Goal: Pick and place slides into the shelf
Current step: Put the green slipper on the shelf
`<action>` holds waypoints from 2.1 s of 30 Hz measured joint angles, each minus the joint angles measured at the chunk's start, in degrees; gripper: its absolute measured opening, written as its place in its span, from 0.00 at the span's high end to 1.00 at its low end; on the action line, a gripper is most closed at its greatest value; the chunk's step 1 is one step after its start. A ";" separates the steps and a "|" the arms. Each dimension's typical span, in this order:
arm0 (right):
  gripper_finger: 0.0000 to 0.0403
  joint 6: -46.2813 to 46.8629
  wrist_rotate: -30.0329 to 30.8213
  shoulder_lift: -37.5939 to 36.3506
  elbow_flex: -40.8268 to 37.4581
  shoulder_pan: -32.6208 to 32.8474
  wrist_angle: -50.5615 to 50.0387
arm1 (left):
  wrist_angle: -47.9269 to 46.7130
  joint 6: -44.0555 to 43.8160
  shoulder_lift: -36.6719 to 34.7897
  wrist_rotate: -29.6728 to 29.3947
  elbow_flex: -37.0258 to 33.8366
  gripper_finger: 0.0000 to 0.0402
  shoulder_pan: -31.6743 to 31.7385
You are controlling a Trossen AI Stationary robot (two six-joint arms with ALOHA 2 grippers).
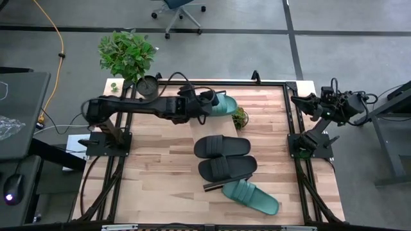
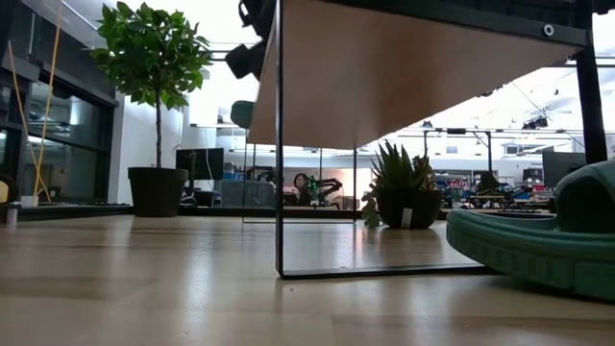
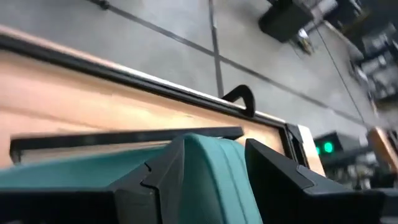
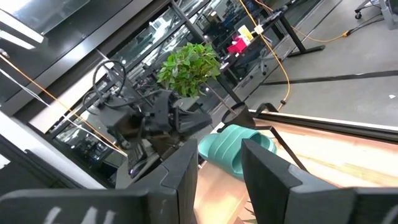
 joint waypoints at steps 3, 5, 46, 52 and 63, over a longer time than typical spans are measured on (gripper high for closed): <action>0.72 0.00 -0.14 0.00 0.00 0.00 -0.15 | 0.39 8.04 -2.39 1.71 0.00 0.60 -0.02; 0.72 0.00 -0.43 0.00 0.00 -0.02 -0.16 | 0.55 14.52 -4.18 3.51 0.00 0.60 -0.02; 0.72 41.44 -4.00 39.87 -12.16 11.79 39.23 | -12.12 71.95 -10.95 41.12 0.00 0.61 -9.40; 0.72 49.11 0.55 51.39 -7.30 13.44 40.08 | -13.59 71.96 -10.95 41.33 0.00 0.61 -9.42; 0.72 40.09 2.44 69.32 11.47 18.32 40.98 | -15.75 72.01 -10.93 42.54 0.00 0.61 -9.42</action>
